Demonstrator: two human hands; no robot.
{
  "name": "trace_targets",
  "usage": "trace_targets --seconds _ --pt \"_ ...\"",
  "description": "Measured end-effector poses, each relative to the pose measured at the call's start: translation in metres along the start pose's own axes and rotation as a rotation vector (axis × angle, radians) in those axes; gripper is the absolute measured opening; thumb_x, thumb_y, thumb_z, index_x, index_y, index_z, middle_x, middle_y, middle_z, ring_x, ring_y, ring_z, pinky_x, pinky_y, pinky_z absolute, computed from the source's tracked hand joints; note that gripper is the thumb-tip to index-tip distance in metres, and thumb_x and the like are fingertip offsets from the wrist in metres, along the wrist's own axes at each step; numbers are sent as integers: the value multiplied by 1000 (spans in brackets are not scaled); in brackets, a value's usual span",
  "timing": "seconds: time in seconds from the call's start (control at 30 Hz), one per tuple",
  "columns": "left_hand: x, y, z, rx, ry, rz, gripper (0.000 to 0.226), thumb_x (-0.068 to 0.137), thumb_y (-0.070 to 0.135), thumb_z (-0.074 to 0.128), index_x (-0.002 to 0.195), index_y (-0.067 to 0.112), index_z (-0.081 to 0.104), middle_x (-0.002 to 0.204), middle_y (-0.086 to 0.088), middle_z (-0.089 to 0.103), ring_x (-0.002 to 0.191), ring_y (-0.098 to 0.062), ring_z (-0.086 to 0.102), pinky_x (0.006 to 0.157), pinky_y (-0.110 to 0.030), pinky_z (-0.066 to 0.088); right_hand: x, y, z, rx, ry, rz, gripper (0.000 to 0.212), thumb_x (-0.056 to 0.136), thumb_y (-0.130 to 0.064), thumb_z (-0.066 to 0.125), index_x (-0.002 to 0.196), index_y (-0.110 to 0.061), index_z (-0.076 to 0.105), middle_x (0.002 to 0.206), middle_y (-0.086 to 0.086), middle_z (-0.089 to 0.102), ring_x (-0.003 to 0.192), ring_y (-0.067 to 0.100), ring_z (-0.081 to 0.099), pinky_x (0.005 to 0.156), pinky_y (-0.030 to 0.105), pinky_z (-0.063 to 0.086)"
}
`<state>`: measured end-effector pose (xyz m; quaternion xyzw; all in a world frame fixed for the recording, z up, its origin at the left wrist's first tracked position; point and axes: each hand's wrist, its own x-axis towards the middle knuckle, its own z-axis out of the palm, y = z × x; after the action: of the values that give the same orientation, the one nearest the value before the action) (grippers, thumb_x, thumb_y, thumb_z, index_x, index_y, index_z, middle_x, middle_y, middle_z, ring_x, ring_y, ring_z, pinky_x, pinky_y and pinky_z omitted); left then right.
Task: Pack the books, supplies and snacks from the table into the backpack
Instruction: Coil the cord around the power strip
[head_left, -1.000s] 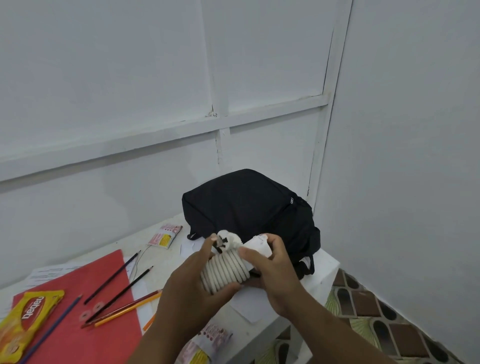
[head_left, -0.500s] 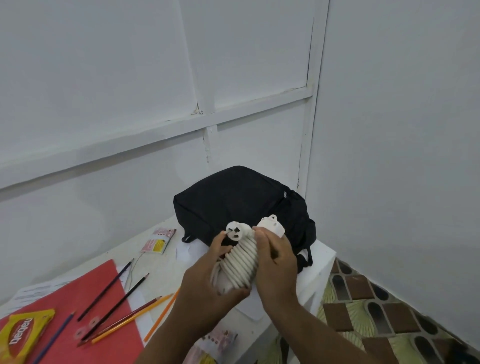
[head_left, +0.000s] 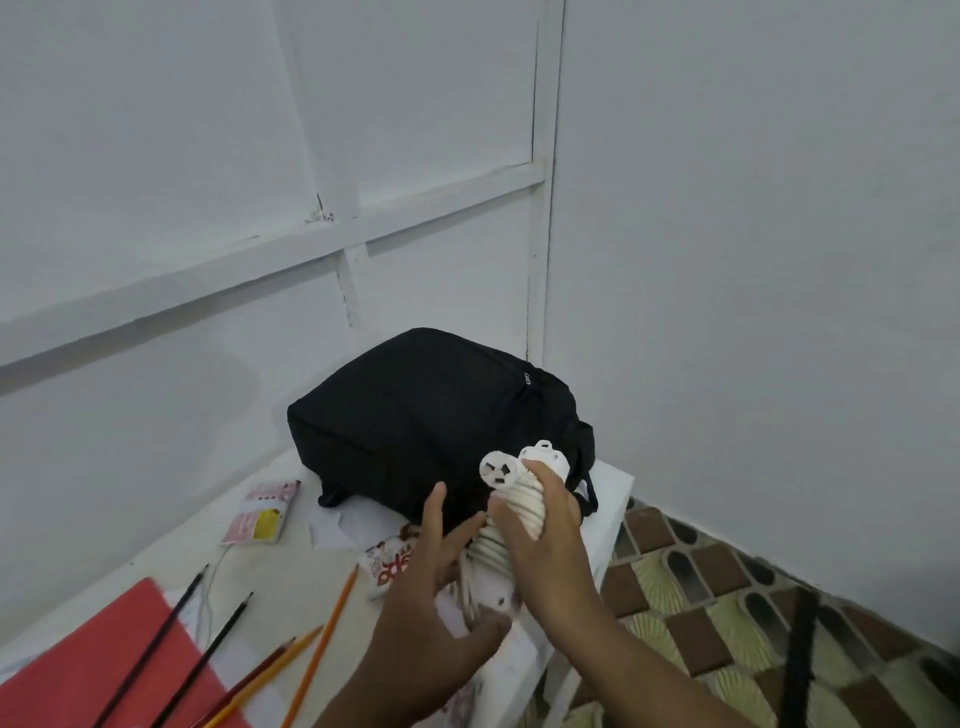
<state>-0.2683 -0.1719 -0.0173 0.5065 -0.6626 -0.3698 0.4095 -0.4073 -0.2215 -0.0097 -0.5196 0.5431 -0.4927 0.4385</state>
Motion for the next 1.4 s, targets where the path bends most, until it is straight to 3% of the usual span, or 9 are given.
trace_targets --seconds 0.23,0.47,0.6,0.73,0.83,1.0,1.1,1.23,1.4 --pt "28 3 15 -432 -37 -65 84 80 23 71 147 40 24 129 11 66 111 -19 67 92 -27 53 13 13 -51 147 144 49 35 91 -26 68 115 -48 56 108 -16 64 97 4 65 81 27 55" --pt "90 -49 39 489 29 15 35 100 38 46 128 29 64 128 10 62 120 -6 51 107 -34 44 55 18 -94 283 105 88 31 93 -18 66 108 -45 63 108 3 69 98 31 69 84 53 59" --pt "110 -67 34 684 73 62 13 84 32 74 97 30 72 95 14 68 90 -9 61 83 -30 53 88 23 -107 294 -17 90 32 92 -17 68 107 -44 65 108 3 69 98 31 70 84 54 59" --pt "128 -55 22 521 130 -15 22 83 12 74 76 30 64 75 17 63 74 -3 61 70 -20 51 122 24 -110 222 -150 23 32 92 -18 67 117 -38 62 107 4 69 94 24 70 76 37 61" --pt "135 -46 21 419 164 -113 24 86 11 70 72 29 62 74 11 64 76 -9 62 70 -19 48 142 30 -110 215 -232 26 36 92 -22 67 123 -39 59 112 4 67 96 26 69 81 49 60" --pt "134 -52 30 510 59 -212 9 84 45 68 88 37 70 93 20 65 90 0 60 83 -23 49 166 32 -112 226 -319 -9 32 93 -20 65 119 -38 60 105 -2 69 87 16 70 68 28 59" --pt "134 -55 38 733 -62 -259 46 72 61 69 110 35 71 112 20 58 107 0 50 96 -23 44 176 38 -113 223 -350 11 31 93 -18 66 111 -44 62 103 -3 69 91 22 69 74 37 61" --pt "138 -46 40 576 219 -204 8 89 28 71 93 33 67 84 17 68 81 -2 64 77 -27 53 183 44 -118 206 -407 36 35 92 -27 69 123 -39 58 112 4 66 97 32 67 81 57 59" --pt "147 -38 16 480 806 -115 32 96 -5 50 95 27 45 77 3 56 70 -6 56 63 -13 42 192 44 -121 245 -480 31 32 93 -16 65 119 -36 60 96 -11 68 85 22 70 71 39 61"
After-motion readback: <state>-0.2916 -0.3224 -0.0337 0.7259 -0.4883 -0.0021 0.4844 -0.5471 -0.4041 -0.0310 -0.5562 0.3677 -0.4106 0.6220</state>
